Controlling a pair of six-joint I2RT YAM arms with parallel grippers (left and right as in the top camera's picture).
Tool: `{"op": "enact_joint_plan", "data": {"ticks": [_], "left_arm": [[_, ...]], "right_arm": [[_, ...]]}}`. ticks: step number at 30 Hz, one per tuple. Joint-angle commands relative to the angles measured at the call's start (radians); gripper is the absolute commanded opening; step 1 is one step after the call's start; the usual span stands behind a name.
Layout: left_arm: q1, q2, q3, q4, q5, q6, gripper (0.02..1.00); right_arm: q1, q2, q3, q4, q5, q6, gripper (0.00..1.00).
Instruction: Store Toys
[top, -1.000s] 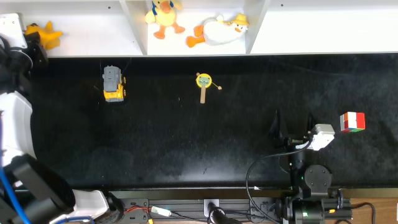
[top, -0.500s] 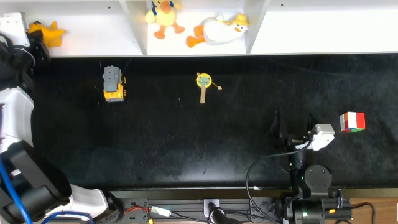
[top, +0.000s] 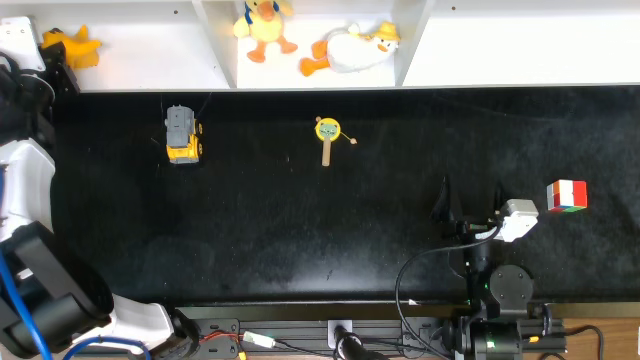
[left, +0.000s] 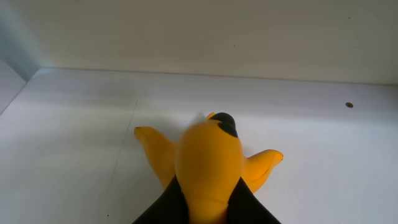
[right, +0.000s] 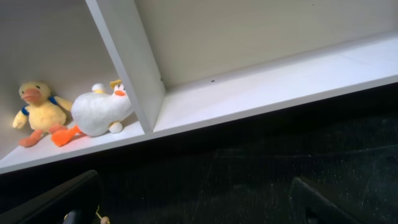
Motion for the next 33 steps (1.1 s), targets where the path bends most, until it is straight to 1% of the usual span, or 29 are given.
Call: {"op": "enact_joint_plan", "data": {"ticks": [1, 6, 16, 19, 25, 33], "left_arm": [[-0.006, 0.013, 0.040, -0.038, 0.010, -0.020, 0.040], [-0.010, 0.013, 0.113, -0.182, -0.055, -0.014, 0.034], [-0.010, 0.013, 0.152, -0.251, -0.056, -0.016, 0.034], [-0.010, 0.013, 0.165, -0.266, -0.080, -0.015, 0.034], [-0.010, 0.013, 0.182, -0.330, -0.097, -0.020, 0.034], [-0.011, 0.013, 0.224, -0.355, -0.097, -0.019, 0.034]], "right_arm": [[0.006, -0.008, -0.013, 0.005, 0.005, -0.002, 0.993], [0.006, -0.008, -0.013, 0.005, 0.005, -0.002, 0.996], [0.006, -0.008, -0.013, 0.005, 0.005, -0.002, 0.996], [0.006, -0.008, -0.013, 0.005, 0.005, -0.002, 0.996], [0.006, -0.008, -0.013, 0.005, 0.005, -0.002, 0.993], [0.006, -0.008, -0.013, 0.005, 0.005, -0.002, 0.996]]}}
